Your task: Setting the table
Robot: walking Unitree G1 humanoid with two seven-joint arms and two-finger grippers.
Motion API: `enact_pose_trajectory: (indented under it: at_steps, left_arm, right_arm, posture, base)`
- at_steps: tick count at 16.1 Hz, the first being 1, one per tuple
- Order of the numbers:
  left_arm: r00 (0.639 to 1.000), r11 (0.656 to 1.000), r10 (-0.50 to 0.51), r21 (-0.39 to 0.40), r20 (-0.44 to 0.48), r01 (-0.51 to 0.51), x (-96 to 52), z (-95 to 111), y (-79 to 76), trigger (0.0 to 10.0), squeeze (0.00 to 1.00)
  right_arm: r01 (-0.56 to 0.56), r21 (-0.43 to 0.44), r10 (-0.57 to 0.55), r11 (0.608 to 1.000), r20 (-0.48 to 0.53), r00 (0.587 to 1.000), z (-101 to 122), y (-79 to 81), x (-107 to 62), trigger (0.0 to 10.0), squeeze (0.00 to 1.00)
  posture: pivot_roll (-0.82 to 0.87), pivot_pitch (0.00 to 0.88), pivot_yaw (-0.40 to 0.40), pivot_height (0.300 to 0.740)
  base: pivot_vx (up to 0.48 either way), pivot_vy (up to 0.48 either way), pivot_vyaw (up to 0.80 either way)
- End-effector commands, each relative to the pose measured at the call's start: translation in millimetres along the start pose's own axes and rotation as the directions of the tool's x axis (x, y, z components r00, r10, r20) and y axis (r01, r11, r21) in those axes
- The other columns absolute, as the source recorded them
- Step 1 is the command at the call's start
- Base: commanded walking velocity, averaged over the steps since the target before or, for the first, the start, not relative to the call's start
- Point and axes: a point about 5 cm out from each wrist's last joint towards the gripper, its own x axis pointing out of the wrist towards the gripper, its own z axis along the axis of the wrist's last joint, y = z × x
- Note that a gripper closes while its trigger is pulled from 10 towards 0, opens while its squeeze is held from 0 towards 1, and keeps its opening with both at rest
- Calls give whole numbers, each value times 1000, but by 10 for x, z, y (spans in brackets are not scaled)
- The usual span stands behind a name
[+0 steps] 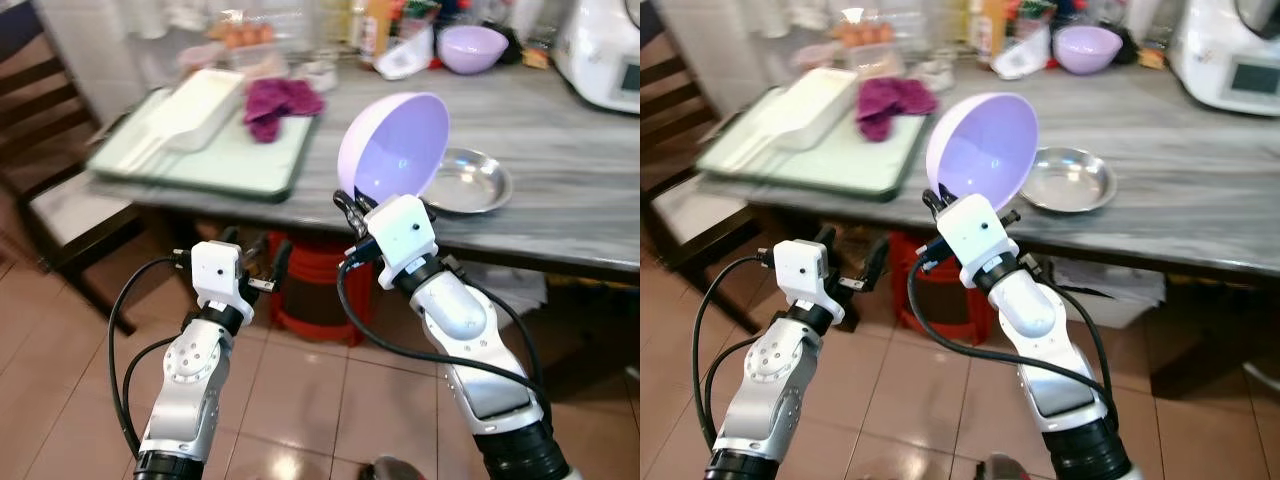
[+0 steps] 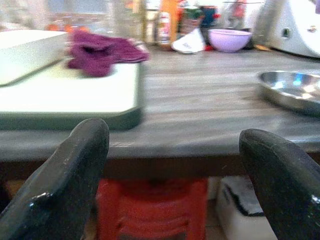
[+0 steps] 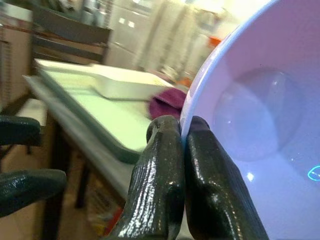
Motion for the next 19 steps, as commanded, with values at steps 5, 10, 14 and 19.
enact_pose_trajectory:
  at_steps: [5,10,14,19]
  left_arm:
    - [999,999,-33,2,1,33,16,-1,-81,10000,0]
    - [999,999,-34,2,-5,34,11,-13,-88,10000,0]
    - [998,998,-57,-22,4,57,-29,-4,-91,10000,0]
    - [981,980,-194,28,-31,195,-151,-51,-122,10000,0]
  right_arm:
    - [24,-1,-24,1000,-6,1000,-8,-72,-11,10000,0]
    - [22,-6,-22,1000,-4,1000,-4,-78,3,10000,0]
    - [19,-14,-19,1000,-13,1000,-16,-71,16,10000,0]
    - [25,-21,-26,999,-62,998,-89,-256,58,10000,0]
  posture:
    - [-184,156,19,740]
    - [-182,154,16,740]
    - [-181,157,14,740]
    - [-180,163,12,740]
  base:
    - [314,0,-271]
    - [64,0,0]
    - [137,0,0]
    - [0,0,0]
